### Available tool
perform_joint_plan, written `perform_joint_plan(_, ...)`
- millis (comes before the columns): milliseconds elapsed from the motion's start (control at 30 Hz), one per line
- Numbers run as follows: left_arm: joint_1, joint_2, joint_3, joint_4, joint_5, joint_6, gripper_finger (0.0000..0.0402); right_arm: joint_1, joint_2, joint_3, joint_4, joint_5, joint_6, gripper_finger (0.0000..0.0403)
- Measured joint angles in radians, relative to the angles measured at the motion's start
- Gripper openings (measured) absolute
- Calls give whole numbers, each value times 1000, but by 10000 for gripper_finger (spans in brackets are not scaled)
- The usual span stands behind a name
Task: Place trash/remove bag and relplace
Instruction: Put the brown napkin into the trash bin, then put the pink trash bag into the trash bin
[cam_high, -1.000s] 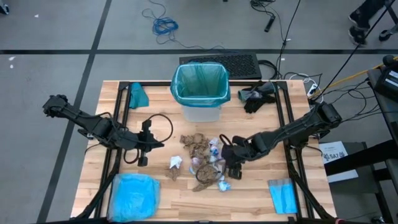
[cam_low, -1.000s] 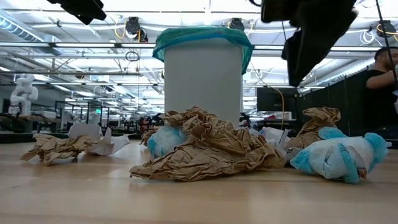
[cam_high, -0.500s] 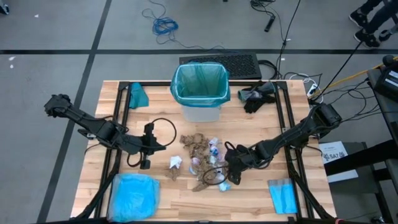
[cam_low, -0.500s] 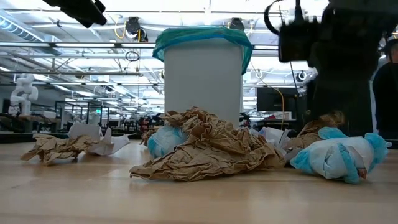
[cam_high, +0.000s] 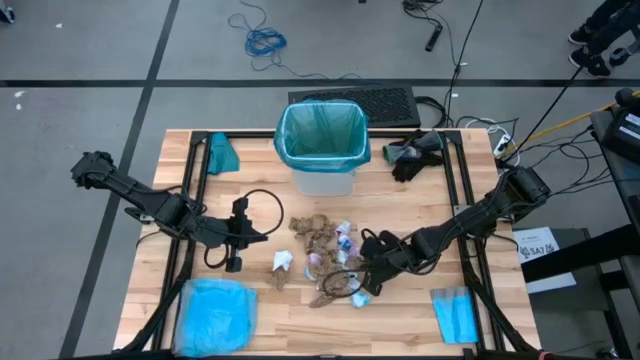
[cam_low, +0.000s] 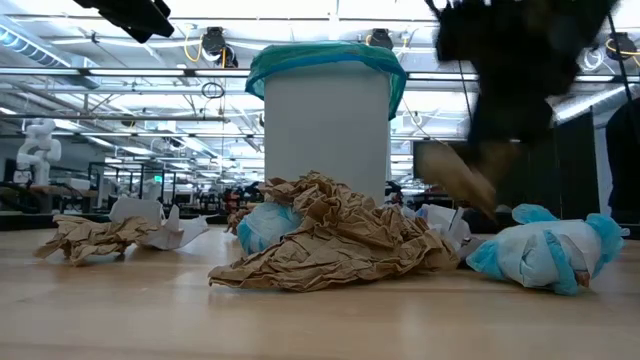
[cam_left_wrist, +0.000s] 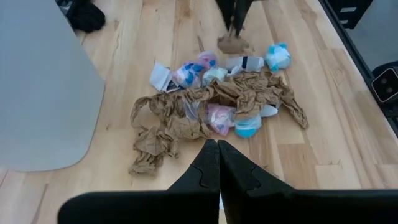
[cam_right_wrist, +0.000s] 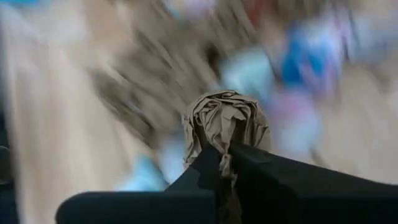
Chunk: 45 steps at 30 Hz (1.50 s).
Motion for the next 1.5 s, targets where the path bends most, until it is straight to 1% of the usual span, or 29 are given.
perform_joint_plan(100, 0, 0, 0, 0, 0, 0, 0, -14, 0, 150, -93, 67, -133, 2)
perform_joint_plan(233, 0, 7, 0, -1, -25, 3, 0, -49, 0, 389, -248, 214, -333, 1)
perform_joint_plan(333, 0, 11, 0, -2, -31, 25, 0, -89, -1, 556, -310, 290, -497, 1)
perform_joint_plan(433, 0, 11, 0, 0, -32, 37, 0, -157, -2, 694, -346, 330, -639, 1)
perform_joint_plan(567, 0, 11, 0, 14, -33, 69, 0, -290, -2, 814, -352, 329, -767, 0)
perform_joint_plan(633, 0, 11, 0, 20, -33, 84, 0, -370, -3, 843, -350, 315, -796, 0)
perform_joint_plan(667, 0, 11, 0, 20, -33, 87, 0, -415, -3, 847, -347, 290, -801, 0)
perform_joint_plan(767, 0, 11, 0, 20, -34, 89, 0, -552, 6, 849, -346, 158, -796, 0)
perform_joint_plan(833, 0, 11, 0, 20, -34, 89, 0, -631, 24, 849, -345, 89, -784, 0)
perform_joint_plan(933, 0, 11, 0, 20, -34, 88, 0, -718, 58, 847, -345, 30, -751, 3)
perform_joint_plan(1000, 0, 11, 0, 20, -34, 88, 0, -759, 75, 847, -337, -22, -743, 14)
perform_joint_plan(1067, 0, 11, 0, 19, -34, 86, 0, -783, 87, 847, -330, -73, -741, 33)
perform_joint_plan(1133, 0, 11, 0, 18, -34, 86, 0, -790, 98, 847, -324, -100, -741, 59)
perform_joint_plan(1367, 0, 11, 0, 18, -34, 80, 0, -776, 101, 847, -325, -121, -749, 164)
perform_joint_plan(1500, 0, 11, 0, 18, -34, 78, 0, -767, 96, 847, -327, -123, -748, 206)
